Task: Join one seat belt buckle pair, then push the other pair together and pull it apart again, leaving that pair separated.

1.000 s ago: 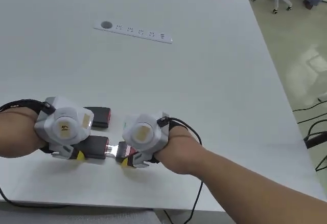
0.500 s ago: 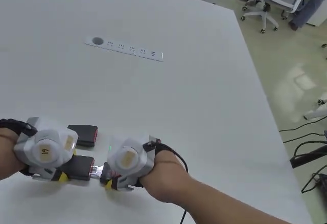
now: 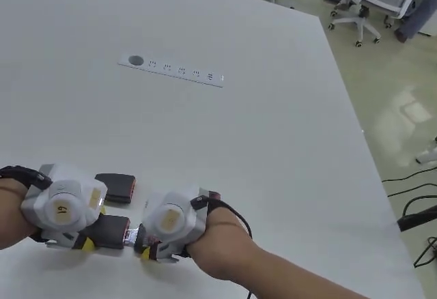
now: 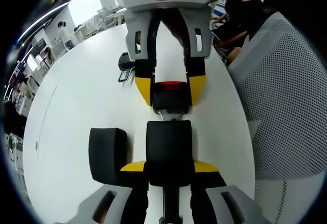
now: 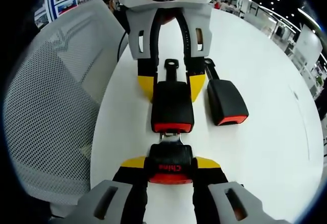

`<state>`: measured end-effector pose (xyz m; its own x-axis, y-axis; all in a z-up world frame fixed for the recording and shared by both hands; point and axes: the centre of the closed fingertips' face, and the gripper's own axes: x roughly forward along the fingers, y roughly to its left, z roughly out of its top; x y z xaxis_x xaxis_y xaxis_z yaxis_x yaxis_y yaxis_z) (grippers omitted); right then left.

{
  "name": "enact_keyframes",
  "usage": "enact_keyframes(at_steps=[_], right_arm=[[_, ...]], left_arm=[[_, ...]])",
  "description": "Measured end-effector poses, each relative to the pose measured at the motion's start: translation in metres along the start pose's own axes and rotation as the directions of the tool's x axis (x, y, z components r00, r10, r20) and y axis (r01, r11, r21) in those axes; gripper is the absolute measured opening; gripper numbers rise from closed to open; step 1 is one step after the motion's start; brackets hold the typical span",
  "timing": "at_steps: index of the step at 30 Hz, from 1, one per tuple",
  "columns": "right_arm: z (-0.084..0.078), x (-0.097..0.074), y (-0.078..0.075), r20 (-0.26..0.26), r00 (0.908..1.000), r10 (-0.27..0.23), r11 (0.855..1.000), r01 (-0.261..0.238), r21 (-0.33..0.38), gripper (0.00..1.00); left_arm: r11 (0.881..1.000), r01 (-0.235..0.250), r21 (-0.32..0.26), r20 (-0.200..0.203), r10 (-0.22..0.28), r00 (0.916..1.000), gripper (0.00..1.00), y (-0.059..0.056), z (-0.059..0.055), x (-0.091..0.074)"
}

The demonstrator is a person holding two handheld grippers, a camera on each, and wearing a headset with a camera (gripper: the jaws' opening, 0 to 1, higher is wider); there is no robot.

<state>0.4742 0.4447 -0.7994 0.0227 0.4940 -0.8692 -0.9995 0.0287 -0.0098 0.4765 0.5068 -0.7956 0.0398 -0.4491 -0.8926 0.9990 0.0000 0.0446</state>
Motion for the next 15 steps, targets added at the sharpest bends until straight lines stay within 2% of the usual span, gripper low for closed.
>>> enact_keyframes(at_steps=[7,8,10,15], right_arm=[[0.0009,-0.0013,-0.0003,-0.014,0.9999,-0.009,1.000,0.009,-0.004,0.28],[0.0041,-0.0002,0.0004,-0.002,1.0000,-0.008,1.000,0.008,-0.003,0.28],[0.0068,0.0027,0.0028,-0.018,0.9997,-0.015,1.000,0.015,-0.013,0.28],[0.0094,0.0022,0.0028,-0.003,0.9999,-0.015,1.000,0.015,-0.005,0.28]], left_arm=[[1.000,0.009,0.006,-0.002,-0.009,1.0000,0.30,0.0011,-0.0005,0.0012],[1.000,0.011,0.010,-0.004,-0.011,0.9999,0.30,0.0009,-0.0002,0.0013],[1.000,0.009,0.014,-0.006,-0.009,0.9999,0.30,0.0007,0.0003,0.0011],[1.000,-0.003,0.005,-0.002,0.003,1.0000,0.30,0.0002,0.0002,0.0002]])
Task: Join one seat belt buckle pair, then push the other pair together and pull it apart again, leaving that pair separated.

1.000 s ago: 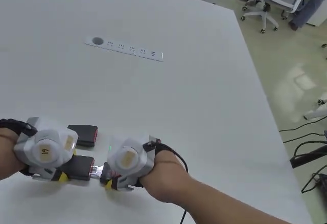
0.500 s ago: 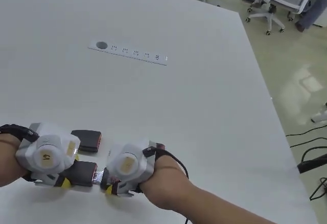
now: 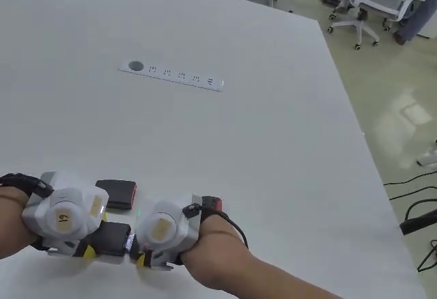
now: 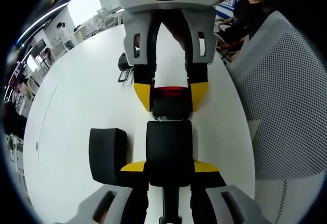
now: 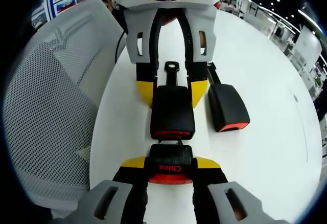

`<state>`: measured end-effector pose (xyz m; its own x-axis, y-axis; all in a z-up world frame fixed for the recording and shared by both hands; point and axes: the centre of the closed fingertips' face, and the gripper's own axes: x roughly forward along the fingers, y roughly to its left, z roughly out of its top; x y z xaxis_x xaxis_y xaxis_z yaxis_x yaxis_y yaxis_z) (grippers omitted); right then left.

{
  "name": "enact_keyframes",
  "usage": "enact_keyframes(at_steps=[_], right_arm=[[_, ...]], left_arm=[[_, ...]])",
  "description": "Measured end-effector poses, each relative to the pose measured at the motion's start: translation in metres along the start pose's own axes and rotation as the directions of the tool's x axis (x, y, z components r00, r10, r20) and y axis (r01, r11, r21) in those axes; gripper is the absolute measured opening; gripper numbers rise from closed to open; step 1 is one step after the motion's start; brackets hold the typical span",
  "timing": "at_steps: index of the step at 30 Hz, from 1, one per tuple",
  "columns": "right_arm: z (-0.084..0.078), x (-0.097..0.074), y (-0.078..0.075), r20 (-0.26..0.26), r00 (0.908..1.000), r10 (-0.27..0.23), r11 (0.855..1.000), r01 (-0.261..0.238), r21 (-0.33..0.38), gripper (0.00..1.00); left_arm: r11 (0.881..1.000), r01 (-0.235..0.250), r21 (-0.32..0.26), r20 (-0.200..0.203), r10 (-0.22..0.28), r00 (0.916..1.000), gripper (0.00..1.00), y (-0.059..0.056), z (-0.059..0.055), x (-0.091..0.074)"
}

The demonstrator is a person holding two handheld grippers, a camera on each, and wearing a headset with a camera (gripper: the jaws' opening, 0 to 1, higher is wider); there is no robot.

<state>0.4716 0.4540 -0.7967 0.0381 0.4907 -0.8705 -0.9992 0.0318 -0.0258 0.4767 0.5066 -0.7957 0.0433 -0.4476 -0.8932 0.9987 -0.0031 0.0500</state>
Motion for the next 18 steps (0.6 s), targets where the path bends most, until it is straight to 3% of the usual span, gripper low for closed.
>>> enact_keyframes(at_steps=[8,9,10,18], right_arm=[[0.0022,-0.0016,0.0016,-0.006,1.0000,-0.001,1.000,0.001,-0.003,0.28],[0.0065,-0.0009,0.0063,0.001,0.9995,0.031,0.999,-0.031,-0.031,0.28],[0.0066,-0.0064,0.0049,-0.006,0.9999,0.009,1.000,-0.009,-0.011,0.28],[0.0050,-0.0019,0.0013,-0.007,1.0000,0.006,1.000,-0.006,-0.010,0.28]], left_arm=[[1.000,0.003,0.003,-0.001,-0.003,1.0000,0.30,-0.0024,0.0002,-0.0020],[1.000,-0.002,-0.006,-0.009,0.002,1.0000,0.30,-0.0014,-0.0022,-0.0029],[1.000,0.002,-0.003,0.003,-0.002,1.0000,0.30,-0.0023,-0.0009,-0.0024],[1.000,-0.003,-0.009,0.007,0.003,1.0000,0.31,-0.0045,-0.0001,-0.0036]])
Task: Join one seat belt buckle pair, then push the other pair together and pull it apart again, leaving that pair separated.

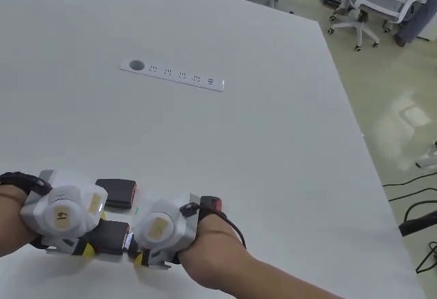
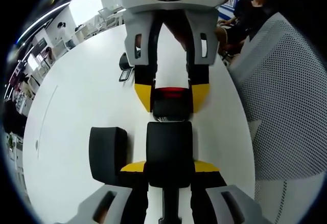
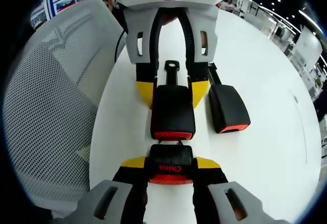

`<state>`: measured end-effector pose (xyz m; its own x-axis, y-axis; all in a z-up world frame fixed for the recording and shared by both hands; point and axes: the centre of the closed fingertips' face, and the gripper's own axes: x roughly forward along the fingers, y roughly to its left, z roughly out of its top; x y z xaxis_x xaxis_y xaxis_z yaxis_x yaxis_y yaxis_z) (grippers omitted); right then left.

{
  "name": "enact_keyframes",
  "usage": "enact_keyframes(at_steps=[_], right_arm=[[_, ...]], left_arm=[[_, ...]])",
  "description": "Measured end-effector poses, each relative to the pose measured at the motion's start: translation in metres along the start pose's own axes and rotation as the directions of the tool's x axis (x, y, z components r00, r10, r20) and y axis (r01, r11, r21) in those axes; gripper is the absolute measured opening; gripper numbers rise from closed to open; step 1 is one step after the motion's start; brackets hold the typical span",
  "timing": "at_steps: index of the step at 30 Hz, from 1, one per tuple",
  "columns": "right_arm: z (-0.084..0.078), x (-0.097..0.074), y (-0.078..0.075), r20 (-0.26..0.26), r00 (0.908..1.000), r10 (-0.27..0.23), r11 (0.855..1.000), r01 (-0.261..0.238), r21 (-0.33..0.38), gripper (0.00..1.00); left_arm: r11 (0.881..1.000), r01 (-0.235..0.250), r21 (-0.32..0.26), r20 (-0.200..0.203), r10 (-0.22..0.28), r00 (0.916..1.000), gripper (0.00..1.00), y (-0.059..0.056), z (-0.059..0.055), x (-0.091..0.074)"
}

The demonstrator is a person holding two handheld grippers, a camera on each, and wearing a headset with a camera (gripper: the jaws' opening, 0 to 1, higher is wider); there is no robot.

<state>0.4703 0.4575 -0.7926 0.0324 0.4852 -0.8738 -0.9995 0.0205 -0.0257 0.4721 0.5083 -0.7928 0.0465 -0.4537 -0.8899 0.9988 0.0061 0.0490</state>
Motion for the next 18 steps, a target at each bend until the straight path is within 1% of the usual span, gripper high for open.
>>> enact_keyframes(at_steps=[12,18], right_arm=[[-0.0041,0.0041,-0.0025,-0.003,1.0000,-0.008,1.000,0.008,0.001,0.29],[-0.0038,0.0002,-0.0013,-0.007,0.9999,-0.011,1.000,0.011,-0.026,0.29]], left_arm=[[1.000,-0.003,-0.001,-0.010,0.003,0.9999,0.31,-0.0013,-0.0001,-0.0010],[1.000,-0.013,-0.017,-0.004,0.013,0.9999,0.31,-0.0015,-0.0004,-0.0026]])
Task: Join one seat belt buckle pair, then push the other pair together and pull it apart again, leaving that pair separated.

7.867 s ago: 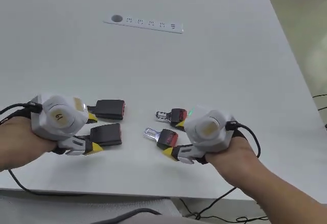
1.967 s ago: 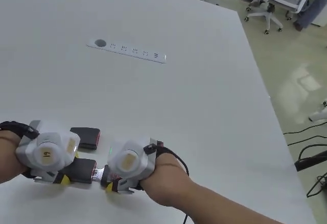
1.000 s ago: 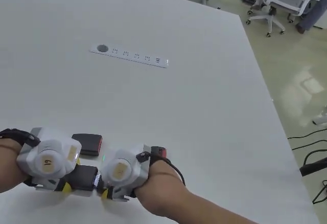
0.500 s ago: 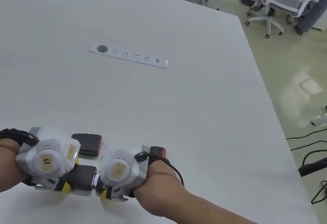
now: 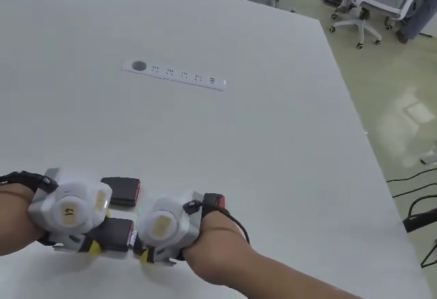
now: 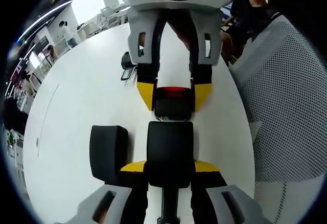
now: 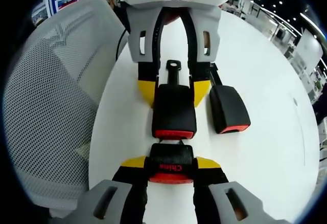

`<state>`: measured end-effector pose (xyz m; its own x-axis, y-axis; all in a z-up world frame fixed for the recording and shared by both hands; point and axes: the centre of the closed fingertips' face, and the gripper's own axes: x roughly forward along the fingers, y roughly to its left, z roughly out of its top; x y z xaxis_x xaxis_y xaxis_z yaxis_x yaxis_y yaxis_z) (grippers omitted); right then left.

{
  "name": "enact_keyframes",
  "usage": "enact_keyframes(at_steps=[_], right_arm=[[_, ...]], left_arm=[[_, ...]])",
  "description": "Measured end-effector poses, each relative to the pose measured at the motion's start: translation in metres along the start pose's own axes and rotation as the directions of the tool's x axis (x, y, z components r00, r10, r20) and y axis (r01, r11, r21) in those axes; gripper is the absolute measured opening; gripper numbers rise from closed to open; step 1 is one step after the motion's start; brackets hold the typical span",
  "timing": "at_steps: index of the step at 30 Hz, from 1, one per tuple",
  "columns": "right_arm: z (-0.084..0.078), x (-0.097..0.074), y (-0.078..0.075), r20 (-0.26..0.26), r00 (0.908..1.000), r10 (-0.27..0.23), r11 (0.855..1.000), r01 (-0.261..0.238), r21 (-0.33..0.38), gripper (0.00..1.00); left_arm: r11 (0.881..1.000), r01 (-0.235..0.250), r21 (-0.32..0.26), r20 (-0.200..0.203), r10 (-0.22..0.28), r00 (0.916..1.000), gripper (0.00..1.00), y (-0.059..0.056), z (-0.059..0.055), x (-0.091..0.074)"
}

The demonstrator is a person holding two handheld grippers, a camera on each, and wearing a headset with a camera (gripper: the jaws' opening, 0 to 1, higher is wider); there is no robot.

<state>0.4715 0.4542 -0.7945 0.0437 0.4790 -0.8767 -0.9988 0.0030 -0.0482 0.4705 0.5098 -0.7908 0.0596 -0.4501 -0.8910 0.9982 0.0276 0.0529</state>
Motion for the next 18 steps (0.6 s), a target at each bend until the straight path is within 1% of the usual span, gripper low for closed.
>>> enact_keyframes(at_steps=[1,2,4,7,9,10,13,18], right_arm=[[-0.0012,-0.0010,-0.0006,-0.013,0.9999,-0.001,1.000,0.001,-0.015,0.29],[-0.0011,-0.0014,-0.0026,-0.028,0.9996,-0.004,0.999,0.003,-0.047,0.29],[-0.0009,-0.0019,-0.0019,-0.036,0.9993,0.000,0.999,-0.002,-0.041,0.29],[-0.0023,-0.0037,-0.0028,-0.043,0.9990,0.006,0.999,-0.007,-0.040,0.29],[-0.0019,-0.0032,-0.0026,-0.046,0.9989,0.008,0.999,-0.010,-0.042,0.29],[-0.0017,-0.0028,-0.0027,-0.047,0.9989,0.006,0.999,-0.008,-0.044,0.29],[-0.0019,-0.0037,-0.0019,-0.047,0.9989,0.006,0.999,-0.008,-0.043,0.29],[-0.0015,-0.0050,0.0002,-0.046,0.9989,0.006,0.999,-0.008,-0.040,0.29]], left_arm=[[1.000,-0.001,0.002,-0.001,0.001,1.0000,0.31,-0.0003,0.0000,-0.0001],[1.000,0.002,0.006,-0.005,-0.002,1.0000,0.31,-0.0007,0.0000,-0.0002],[1.000,0.006,0.006,-0.009,-0.006,0.9999,0.31,-0.0006,-0.0001,-0.0002],[1.000,0.013,-0.001,-0.004,-0.013,0.9999,0.31,0.0002,-0.0010,-0.0001],[1.000,0.011,-0.009,-0.001,-0.011,0.9999,0.31,0.0005,-0.0018,0.0002],[1.000,0.009,-0.019,-0.004,-0.009,1.0000,0.31,0.0006,-0.0022,0.0001],[1.000,0.006,-0.018,-0.016,-0.006,0.9999,0.31,0.0007,-0.0024,0.0004],[1.000,0.005,-0.024,-0.009,-0.006,0.9999,0.31,0.0006,-0.0021,-0.0005]])
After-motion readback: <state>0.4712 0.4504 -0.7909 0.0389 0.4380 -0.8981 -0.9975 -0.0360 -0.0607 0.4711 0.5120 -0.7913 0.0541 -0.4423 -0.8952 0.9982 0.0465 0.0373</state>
